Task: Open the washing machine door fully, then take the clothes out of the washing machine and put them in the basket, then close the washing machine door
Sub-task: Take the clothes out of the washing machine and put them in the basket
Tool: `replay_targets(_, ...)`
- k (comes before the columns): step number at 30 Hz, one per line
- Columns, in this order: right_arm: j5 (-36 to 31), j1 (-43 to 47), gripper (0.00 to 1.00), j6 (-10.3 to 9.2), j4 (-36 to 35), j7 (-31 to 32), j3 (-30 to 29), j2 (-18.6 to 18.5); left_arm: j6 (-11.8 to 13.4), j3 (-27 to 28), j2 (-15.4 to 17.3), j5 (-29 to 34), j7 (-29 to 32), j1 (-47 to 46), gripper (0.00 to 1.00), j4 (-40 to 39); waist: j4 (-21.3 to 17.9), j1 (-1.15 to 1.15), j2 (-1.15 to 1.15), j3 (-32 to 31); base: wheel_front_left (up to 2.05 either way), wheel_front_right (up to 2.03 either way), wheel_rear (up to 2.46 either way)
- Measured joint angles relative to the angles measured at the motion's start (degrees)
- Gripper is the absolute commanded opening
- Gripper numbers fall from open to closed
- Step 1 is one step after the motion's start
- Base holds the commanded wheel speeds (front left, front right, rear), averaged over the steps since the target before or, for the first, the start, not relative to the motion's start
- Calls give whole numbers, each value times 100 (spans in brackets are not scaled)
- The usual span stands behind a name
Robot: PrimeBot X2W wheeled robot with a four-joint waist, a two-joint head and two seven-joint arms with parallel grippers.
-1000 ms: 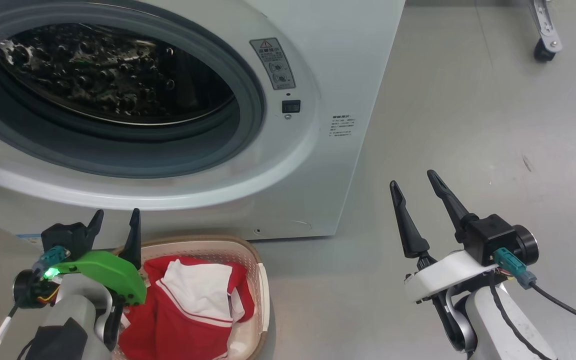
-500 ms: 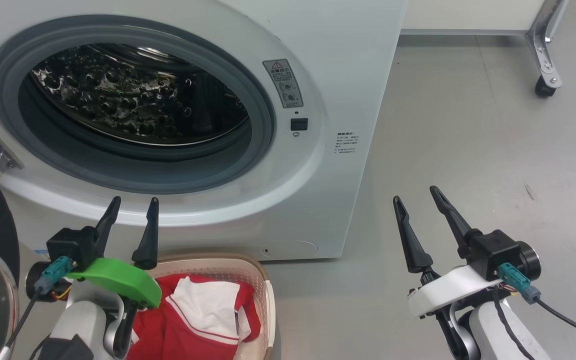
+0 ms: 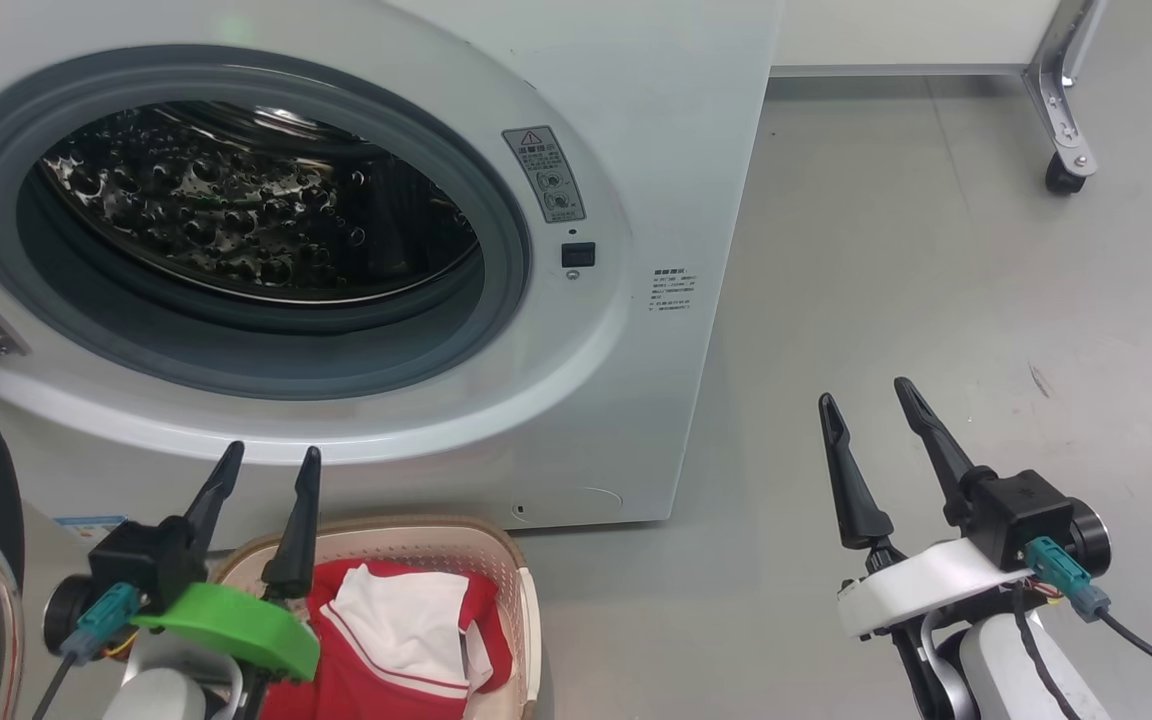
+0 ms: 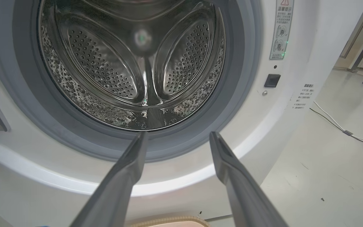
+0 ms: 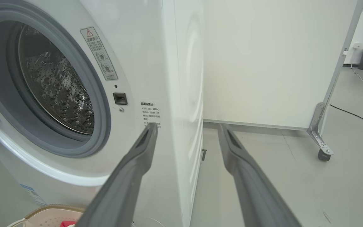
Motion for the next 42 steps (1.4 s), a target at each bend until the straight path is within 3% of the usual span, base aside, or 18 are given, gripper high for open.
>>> replay_targets(42,-153,124,100,64,-23,0,-91,36,0,365,-101,114,0,633,100,-756,-48,0,0,-42,0,0,0)
